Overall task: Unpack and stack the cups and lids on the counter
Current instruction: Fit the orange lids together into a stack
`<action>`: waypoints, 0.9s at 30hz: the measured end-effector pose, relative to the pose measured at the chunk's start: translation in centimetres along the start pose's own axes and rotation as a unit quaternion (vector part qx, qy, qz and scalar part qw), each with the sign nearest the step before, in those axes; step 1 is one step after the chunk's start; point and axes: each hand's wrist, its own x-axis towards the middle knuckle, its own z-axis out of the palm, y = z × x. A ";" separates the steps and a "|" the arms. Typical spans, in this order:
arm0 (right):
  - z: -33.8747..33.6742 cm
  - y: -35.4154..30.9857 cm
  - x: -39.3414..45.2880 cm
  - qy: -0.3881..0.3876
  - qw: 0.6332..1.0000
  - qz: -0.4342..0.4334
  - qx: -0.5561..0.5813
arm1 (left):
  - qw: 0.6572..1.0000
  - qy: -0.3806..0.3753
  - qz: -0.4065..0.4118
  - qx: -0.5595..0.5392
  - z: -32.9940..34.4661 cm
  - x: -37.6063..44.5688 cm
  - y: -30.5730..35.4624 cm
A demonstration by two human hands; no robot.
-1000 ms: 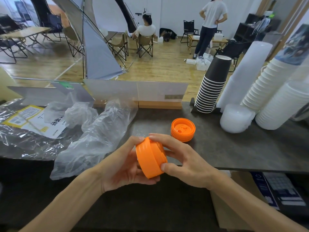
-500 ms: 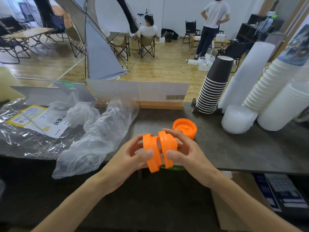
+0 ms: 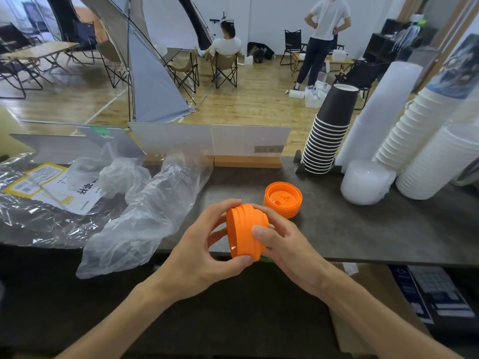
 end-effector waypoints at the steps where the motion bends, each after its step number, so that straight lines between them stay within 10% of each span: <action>1: 0.0 0.0 0.0 0.004 1.000 0.004 -0.004 | 1.000 -0.001 0.005 0.006 0.0 0.0 0.0; 24: -3.8 0.3 0.2 0.009 0.994 0.108 0.029 | 0.998 -0.051 -0.024 0.023 2.4 4.3 -1.3; 27: -6.1 1.5 1.2 0.207 0.967 0.012 -0.145 | 0.999 0.002 -0.044 0.009 2.6 5.2 -1.6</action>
